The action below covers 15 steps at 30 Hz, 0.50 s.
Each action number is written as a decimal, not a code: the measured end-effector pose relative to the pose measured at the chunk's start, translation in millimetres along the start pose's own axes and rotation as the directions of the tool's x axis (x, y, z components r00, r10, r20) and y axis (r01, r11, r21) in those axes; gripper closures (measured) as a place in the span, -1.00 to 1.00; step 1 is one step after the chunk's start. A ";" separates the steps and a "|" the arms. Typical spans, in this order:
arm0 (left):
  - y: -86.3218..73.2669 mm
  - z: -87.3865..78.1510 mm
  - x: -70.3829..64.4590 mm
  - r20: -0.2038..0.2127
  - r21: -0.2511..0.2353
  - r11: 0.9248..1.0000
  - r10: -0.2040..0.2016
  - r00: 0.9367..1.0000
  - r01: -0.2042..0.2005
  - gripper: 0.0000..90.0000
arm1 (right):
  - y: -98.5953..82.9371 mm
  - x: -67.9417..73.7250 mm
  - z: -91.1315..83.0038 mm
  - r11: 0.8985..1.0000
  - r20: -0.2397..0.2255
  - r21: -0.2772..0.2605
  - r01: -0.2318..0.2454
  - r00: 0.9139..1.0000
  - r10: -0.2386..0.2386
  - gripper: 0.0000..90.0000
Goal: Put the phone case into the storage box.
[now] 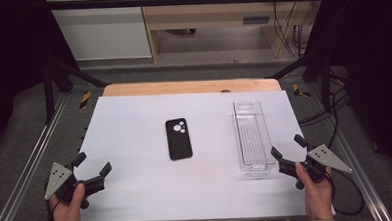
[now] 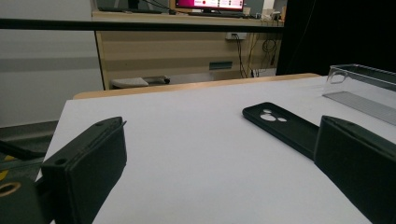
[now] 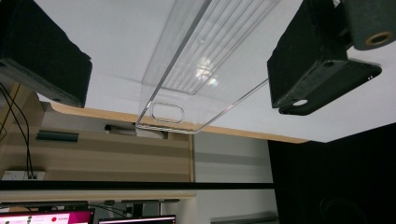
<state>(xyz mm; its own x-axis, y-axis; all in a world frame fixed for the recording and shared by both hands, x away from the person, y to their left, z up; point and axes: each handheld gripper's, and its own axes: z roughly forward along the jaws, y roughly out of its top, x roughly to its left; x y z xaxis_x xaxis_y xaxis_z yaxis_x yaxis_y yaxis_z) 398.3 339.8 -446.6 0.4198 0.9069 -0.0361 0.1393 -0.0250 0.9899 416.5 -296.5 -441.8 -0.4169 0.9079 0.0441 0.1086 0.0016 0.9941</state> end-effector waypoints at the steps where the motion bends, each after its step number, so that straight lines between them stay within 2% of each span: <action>1: -0.1 -0.2 -0.2 0.000 0.001 1.000 -0.001 1.000 0.001 -0.94 | 0.5 0.9 -0.2 1.000 -0.001 0.007 -0.002 1.000 0.002 -0.85; 6: 0.1 -0.5 -1.4 -0.005 0.007 1.000 -0.004 1.000 0.004 -0.94 | 2.7 5.7 -1.6 1.000 0.005 0.016 0.022 1.000 -0.022 -0.82; 8: 0.1 -0.2 -1.7 -0.007 0.006 1.000 -0.004 1.000 0.004 -0.94 | 5.6 9.6 -3.3 1.000 -0.001 -0.006 0.014 1.000 -0.014 -0.83; 10: -0.5 0.5 -1.8 -0.001 0.012 1.000 -0.005 1.000 0.005 -0.94 | 6.5 11.3 -3.3 1.000 0.004 -0.006 0.013 1.000 -0.013 -0.86; 11: -0.6 0.6 -1.7 -0.001 0.014 1.000 -0.004 1.000 0.004 -0.94 | 9.4 17.8 -1.7 1.000 0.011 -0.009 0.022 1.000 -0.022 -0.88; 13: -0.5 0.2 -0.9 -0.007 0.017 1.000 -0.001 1.000 0.001 -0.94 | 10.5 20.7 -0.7 0.999 0.006 -0.009 0.033 0.999 -0.033 -0.89; 15: -0.3 -0.9 0.9 -0.026 0.012 1.000 -0.006 1.000 0.007 -0.94 | 13.1 31.1 3.7 0.998 -0.018 -0.015 0.065 0.998 -0.066 -0.91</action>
<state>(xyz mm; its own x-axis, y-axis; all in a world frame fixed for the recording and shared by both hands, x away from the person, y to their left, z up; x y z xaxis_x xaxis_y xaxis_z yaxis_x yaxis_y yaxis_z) 397.8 341.0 -446.8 0.3959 0.9175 -0.0388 0.1525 -0.0240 0.9880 408.3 -266.7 -427.7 -0.4392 0.8982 -0.0195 0.0678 0.0548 0.9962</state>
